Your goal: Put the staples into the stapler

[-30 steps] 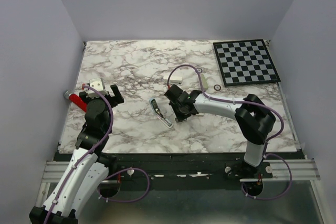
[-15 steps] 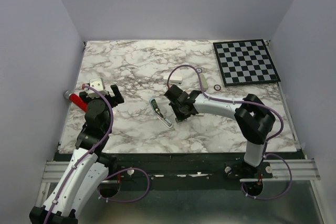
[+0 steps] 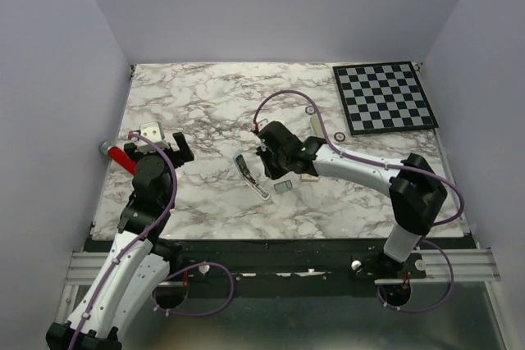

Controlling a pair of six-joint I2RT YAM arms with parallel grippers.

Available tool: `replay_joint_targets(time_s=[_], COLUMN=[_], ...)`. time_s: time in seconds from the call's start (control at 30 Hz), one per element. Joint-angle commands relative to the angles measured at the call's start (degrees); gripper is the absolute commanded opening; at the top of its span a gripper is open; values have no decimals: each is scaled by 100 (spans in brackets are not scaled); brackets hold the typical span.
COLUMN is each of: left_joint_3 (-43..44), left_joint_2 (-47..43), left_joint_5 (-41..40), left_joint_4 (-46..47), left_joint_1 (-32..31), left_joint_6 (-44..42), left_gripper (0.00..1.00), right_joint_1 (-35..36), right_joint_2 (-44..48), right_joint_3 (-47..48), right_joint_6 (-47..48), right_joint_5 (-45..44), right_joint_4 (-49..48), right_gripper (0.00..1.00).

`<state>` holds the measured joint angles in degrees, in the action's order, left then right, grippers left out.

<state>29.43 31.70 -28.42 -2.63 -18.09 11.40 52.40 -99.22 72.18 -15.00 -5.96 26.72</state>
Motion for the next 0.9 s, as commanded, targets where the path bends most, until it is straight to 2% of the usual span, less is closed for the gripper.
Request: replay_joint_targets(time_s=[0.0,0.2,0.87], left_joint_3=[1,-7,-8], left_joint_2=[-68,-85,-85], left_joint_5=[92,65,56], left_joint_4=[79,70,70], left_joint_1=[-11,-11,-11], left_joint_6=[-24,-32,-41], left_gripper=[99,99,99], right_joint_1=[174,306,367], right_joint_2=[-132,-378,-748], right_joint_3=[147,138,-90], right_joint_6=[296,419,587], right_joint_5=[472,674,631], right_joint_4=[-562,-940,-1020], right_gripper=[17,17,16])
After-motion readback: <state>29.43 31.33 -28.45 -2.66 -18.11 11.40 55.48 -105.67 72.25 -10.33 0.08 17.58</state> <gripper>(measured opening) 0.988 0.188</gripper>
